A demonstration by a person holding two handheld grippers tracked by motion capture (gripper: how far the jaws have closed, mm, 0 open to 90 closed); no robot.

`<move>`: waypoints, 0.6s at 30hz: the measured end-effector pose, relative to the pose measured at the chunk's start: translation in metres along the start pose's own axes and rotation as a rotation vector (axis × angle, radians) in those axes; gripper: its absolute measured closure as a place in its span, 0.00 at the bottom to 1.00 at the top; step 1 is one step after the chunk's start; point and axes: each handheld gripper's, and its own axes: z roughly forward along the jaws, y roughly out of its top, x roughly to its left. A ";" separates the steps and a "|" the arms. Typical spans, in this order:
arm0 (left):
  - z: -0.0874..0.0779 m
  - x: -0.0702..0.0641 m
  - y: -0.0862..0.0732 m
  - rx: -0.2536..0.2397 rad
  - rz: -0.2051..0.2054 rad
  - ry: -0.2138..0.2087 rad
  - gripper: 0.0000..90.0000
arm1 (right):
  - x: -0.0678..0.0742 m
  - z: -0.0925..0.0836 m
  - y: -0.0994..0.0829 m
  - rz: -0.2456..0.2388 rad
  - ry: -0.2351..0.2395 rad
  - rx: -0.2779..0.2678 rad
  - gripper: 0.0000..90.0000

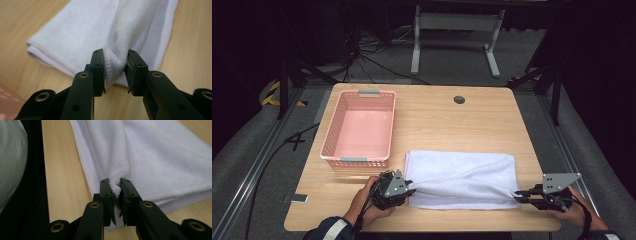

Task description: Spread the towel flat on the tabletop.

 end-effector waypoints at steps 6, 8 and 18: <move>-0.014 -0.002 -0.009 -0.011 -0.063 -0.002 0.67 | 0.005 -0.002 -0.016 0.020 -0.018 0.049 0.80; -0.020 -0.001 -0.011 -0.042 -0.105 -0.002 0.59 | 0.006 -0.009 -0.018 0.036 -0.031 0.021 0.77; -0.011 -0.002 0.012 -0.089 -0.115 -0.069 0.59 | 0.013 -0.015 0.013 0.063 -0.151 -0.054 0.80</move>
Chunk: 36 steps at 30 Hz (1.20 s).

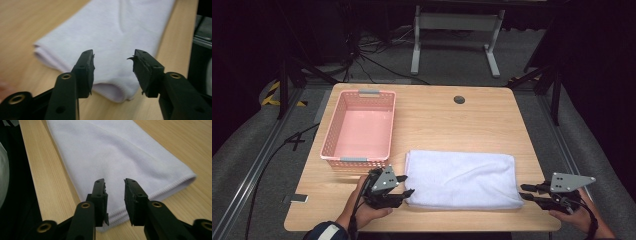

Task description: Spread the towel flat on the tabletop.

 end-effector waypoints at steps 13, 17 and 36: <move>0.031 -0.006 -0.019 0.201 0.044 -0.046 0.75 | 0.007 0.035 -0.019 0.033 0.104 0.153 0.88; 0.025 -0.008 -0.022 0.175 0.005 -0.039 0.68 | 0.006 0.033 -0.018 0.033 0.103 0.189 0.86; 0.029 -0.008 -0.033 0.141 -0.203 0.176 0.19 | -0.009 0.145 0.132 -0.049 0.074 0.013 0.56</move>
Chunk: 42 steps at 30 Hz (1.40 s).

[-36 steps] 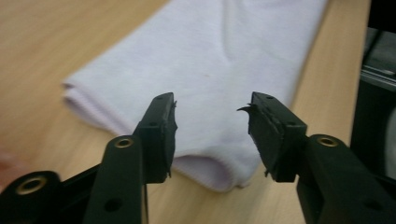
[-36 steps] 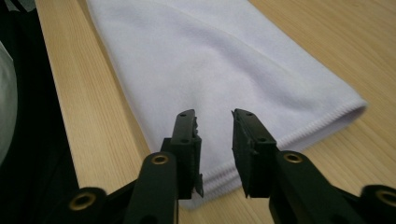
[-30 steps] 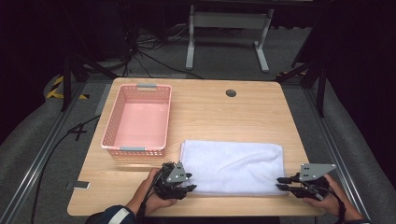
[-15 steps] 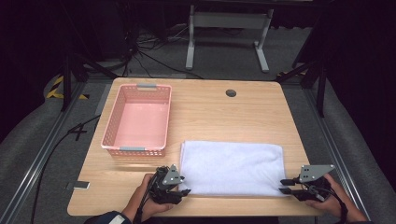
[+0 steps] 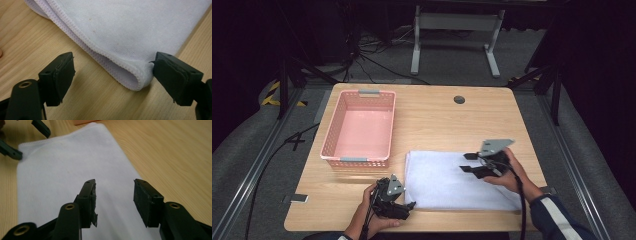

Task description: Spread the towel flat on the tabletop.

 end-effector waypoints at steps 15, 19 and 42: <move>0.005 0.003 -0.004 -0.009 -0.003 -0.034 0.17 | 0.010 0.123 0.070 -0.025 0.115 0.117 0.48; 0.005 0.004 -0.004 -0.013 0.012 -0.039 0.17 | 0.011 0.138 0.078 -0.037 0.097 0.142 0.47; 0.013 -0.009 0.008 0.001 0.078 -0.045 0.33 | -0.016 0.161 0.083 0.020 0.187 0.199 0.70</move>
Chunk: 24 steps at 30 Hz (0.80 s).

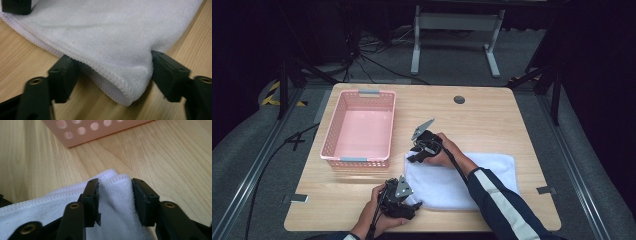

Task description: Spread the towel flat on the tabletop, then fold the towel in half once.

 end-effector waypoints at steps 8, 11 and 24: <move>-0.001 0.005 0.006 0.016 0.025 -0.007 0.72 | 0.006 0.001 0.010 -0.052 0.005 0.055 0.87; -0.002 0.007 0.006 0.020 0.031 -0.013 0.78 | 0.008 0.001 0.011 -0.073 -0.005 0.052 0.87; -0.014 0.011 0.006 -0.001 0.060 0.005 0.83 | 0.017 -0.014 0.020 -0.120 -0.014 -0.033 0.88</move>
